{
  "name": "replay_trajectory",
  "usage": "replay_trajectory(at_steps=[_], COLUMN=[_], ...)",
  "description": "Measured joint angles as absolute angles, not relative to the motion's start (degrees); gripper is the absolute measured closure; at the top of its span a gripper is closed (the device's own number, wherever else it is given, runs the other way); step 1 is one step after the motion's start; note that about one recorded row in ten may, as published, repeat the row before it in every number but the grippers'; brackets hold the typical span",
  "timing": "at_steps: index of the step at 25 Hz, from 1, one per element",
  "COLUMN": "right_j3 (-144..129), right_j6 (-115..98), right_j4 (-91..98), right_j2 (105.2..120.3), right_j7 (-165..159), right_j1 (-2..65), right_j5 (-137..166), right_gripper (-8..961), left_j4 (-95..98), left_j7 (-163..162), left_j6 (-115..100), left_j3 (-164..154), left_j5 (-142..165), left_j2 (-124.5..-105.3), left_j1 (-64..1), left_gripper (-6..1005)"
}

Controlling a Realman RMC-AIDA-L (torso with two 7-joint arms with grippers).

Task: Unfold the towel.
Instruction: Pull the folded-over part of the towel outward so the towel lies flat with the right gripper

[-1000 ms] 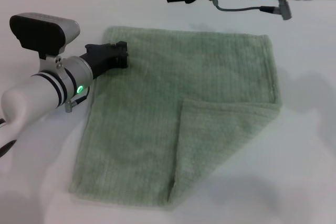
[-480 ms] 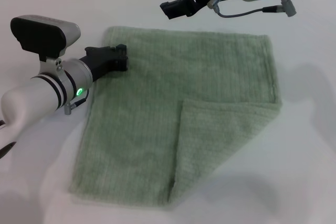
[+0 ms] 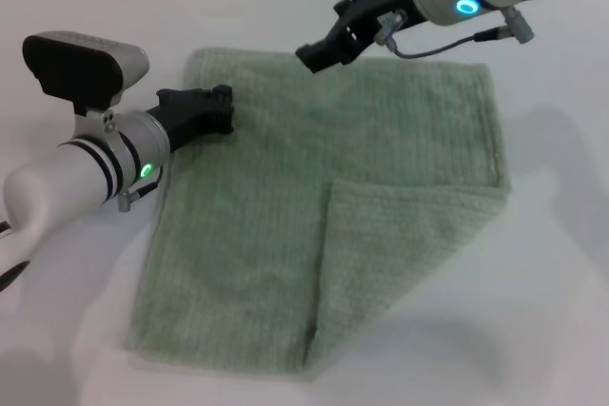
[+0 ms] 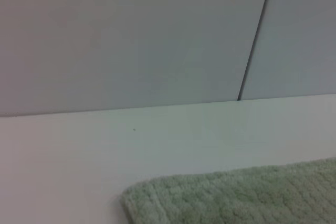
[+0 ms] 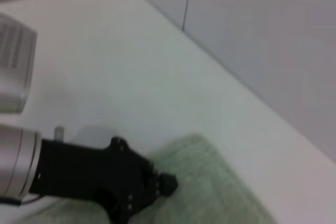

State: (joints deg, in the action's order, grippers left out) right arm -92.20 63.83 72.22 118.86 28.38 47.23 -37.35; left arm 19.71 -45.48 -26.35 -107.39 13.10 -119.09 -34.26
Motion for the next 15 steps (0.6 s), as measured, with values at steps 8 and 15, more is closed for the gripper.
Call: replay_trajectory(at_steps=[8,15], right_j3=[-92.3,-92.5], right_j6=[69.7,74.0], right_j4=[71.8,68.4], right_j2=[118.84,118.87], right_j7=[28.6,29.6], right_j1=[48.2,50.2], right_j5=[-37.6,-37.7], right_gripper=[215,215], left_j4=[19.9,20.0], left_j7=[-45.6,-45.4], left_j6=[-26.4,-26.4], left_j3=[-107.4,-107.4], left_j5=[13.1,13.1], left_j2=[-119.01,-119.0], left_j1=[-34.1,-34.1], left_gripper=[1000,1000])
